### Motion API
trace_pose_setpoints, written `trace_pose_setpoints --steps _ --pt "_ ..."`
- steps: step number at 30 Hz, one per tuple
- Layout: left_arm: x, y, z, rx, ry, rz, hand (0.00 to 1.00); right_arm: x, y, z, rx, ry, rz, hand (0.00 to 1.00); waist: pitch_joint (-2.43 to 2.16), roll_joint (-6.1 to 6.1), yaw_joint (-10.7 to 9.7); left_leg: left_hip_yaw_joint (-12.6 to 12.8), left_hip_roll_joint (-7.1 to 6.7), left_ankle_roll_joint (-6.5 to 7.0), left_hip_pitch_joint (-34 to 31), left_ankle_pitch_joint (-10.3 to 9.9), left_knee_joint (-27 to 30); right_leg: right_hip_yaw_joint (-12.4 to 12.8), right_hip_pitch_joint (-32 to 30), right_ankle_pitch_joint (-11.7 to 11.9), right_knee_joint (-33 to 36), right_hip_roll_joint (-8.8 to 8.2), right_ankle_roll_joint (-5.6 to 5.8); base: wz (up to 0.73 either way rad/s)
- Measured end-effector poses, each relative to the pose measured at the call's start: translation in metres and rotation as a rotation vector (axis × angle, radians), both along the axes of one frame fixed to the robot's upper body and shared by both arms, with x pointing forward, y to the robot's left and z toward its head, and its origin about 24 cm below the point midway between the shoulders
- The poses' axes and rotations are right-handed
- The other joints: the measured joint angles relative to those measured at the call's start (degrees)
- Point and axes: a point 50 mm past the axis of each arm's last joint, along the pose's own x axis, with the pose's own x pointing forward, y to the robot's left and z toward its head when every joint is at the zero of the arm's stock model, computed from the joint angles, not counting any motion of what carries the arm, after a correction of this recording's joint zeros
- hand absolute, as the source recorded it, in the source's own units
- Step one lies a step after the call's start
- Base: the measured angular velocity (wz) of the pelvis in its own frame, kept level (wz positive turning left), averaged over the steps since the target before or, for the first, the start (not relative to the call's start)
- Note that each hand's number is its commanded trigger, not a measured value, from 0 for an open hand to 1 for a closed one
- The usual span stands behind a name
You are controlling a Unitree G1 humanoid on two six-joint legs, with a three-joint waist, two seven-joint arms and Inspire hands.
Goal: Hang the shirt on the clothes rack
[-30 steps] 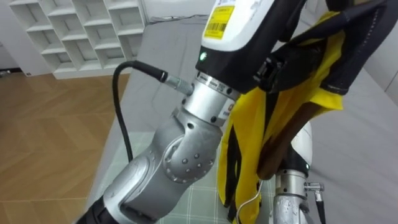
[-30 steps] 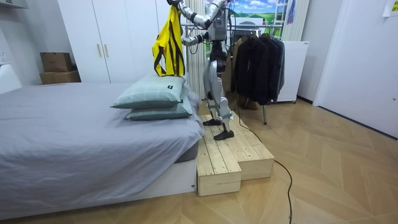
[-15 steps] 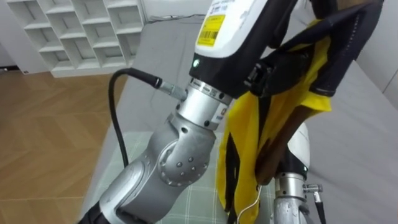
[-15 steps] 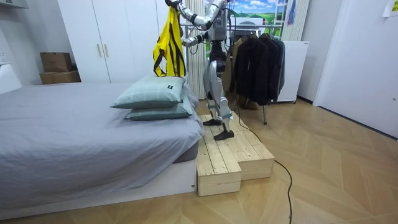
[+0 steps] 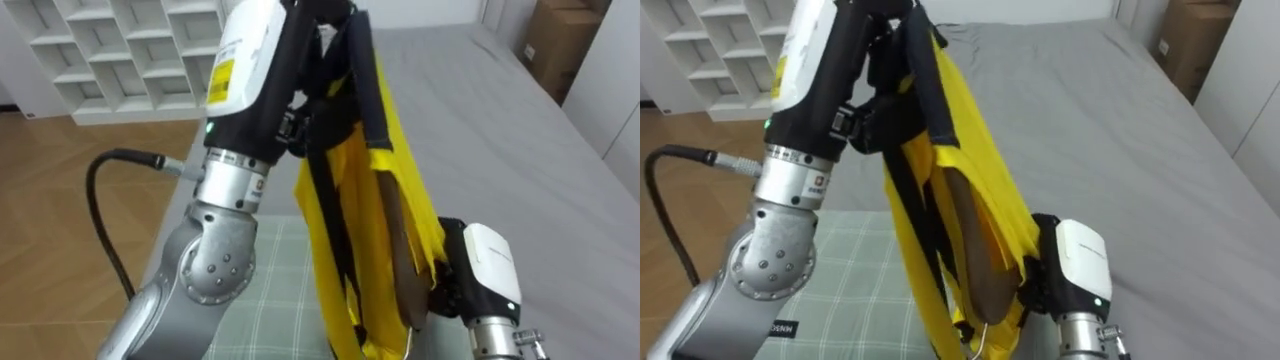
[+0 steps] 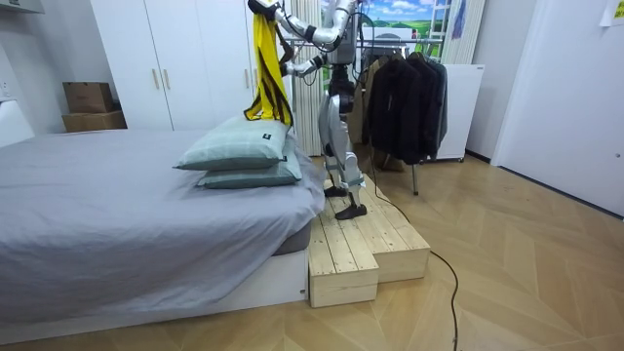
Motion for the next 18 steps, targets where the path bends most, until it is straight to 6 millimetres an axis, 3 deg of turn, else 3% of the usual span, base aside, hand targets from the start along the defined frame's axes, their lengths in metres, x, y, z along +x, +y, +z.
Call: trace_pose_setpoints --steps 4,7,9,11,13,18 --pt "-0.003 0.009 -0.014 0.014 0.05 0.03 1.0 -0.01 -0.013 -0.001 -0.001 0.037 -0.026 1.0 -0.2 0.03 -0.7 0.0 -0.01 0.0 0.0 0.0 0.1 0.0 0.0 0.0 0.0 0.0 0.0 0.0" --pt "-0.001 0.013 -0.023 0.02 0.085 0.045 1.0 -0.013 -0.021 -0.004 -0.035 0.075 -0.02 1.0 -0.51 0.03 -0.9 0.1 -0.01 0.0 0.0 0.0 0.4 0.1 0.1 0.0 0.0 0.0 0.0 0.0" --pt "0.002 0.015 -0.028 0.027 0.105 0.057 1.0 -0.015 -0.025 -0.006 -0.053 0.095 -0.018 1.0 -1.0 0.18 -1.0 0.1 -0.01 0.0 0.3 0.0 0.4 0.1 0.4 0.0 0.0 0.0 0.0 0.0" --pt "0.004 0.017 -0.03 0.029 0.113 0.064 1.0 -0.015 -0.026 -0.006 -0.063 0.105 -0.013 1.0 -1.03 0.14 -1.1 0.1 0.0 0.0 0.9 0.0 0.4 0.1 1.0 0.0 0.0 0.0 0.0 0.0" --pt "0.002 0.019 -0.032 0.027 0.114 0.062 1.0 -0.014 -0.028 -0.005 -0.077 0.103 -0.013 1.0 -1.25 -0.18 -1.3 0.1 -0.01 0.0 1.1 0.0 0.4 0.2 1.3 0.0 0.0 -0.01 0.01 0.0" --pt "0.0 0.02 -0.035 0.024 0.115 0.058 1.0 -0.013 -0.031 -0.004 -0.093 0.103 -0.01 1.0 -1.18 -1.62 -1.4 0.6 -0.07 0.0 1.2 0.0 0.5 0.5 1.7 0.0 -0.9 0.01 0.04 -0.05"
